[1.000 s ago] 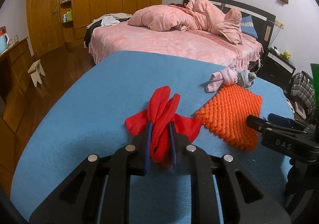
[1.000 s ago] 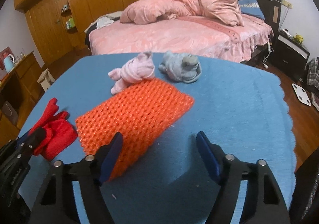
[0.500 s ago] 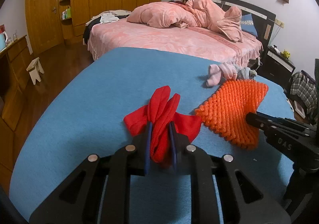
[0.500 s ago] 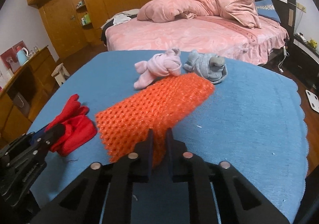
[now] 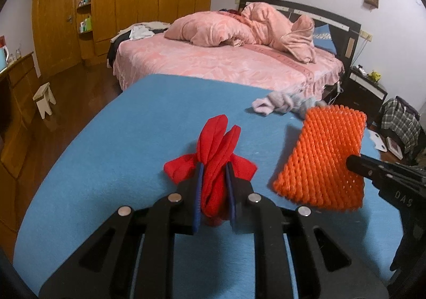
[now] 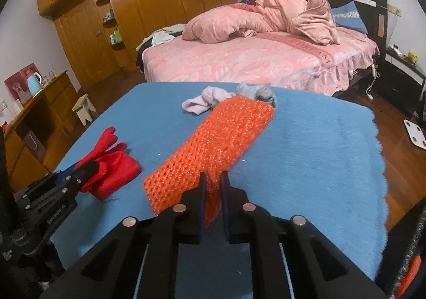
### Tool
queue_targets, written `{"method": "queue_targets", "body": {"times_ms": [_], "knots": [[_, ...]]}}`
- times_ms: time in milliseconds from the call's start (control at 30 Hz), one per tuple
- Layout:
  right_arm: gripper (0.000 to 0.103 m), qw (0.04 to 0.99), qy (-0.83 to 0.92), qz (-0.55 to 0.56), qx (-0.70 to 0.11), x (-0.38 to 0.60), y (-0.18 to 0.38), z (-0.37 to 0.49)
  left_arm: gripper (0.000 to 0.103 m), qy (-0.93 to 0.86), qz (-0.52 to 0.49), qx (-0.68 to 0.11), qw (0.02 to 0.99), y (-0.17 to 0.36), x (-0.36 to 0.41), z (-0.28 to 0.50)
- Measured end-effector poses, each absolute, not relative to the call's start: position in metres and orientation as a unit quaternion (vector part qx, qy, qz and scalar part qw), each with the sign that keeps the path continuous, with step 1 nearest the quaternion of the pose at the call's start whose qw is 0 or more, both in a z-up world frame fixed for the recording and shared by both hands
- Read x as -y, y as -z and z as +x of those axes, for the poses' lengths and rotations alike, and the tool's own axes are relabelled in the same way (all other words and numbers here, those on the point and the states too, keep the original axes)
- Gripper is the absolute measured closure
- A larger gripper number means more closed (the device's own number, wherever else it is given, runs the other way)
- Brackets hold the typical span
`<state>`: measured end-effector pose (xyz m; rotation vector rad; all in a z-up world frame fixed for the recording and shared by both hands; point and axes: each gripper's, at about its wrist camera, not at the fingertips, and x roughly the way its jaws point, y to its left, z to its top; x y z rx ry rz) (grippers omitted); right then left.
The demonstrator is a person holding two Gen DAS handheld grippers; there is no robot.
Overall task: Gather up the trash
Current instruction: 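Grasp and lift the orange mesh pad with the right tool while the left tool holds the red cloth, then carry the red cloth and orange pad over the bin and open both tools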
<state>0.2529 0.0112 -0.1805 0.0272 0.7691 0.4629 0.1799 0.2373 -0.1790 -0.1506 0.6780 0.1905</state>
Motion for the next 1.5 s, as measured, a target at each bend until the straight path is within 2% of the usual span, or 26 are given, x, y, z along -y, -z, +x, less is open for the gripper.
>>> {"method": "queue_targets", "body": {"times_ms": [733, 1500], "knots": [[0.092, 0.935, -0.183, 0.040, -0.302, 0.082, 0.119, 0.191, 0.088, -0.017, -0.048, -0.269, 0.962, 0.105, -0.142, 0.145], [0.092, 0.959, -0.062, 0.056, -0.270, 0.227, 0.090, 0.121, 0.088, 0.133, -0.013, -0.251, 0.959, 0.084, 0.005, 0.127]]}}
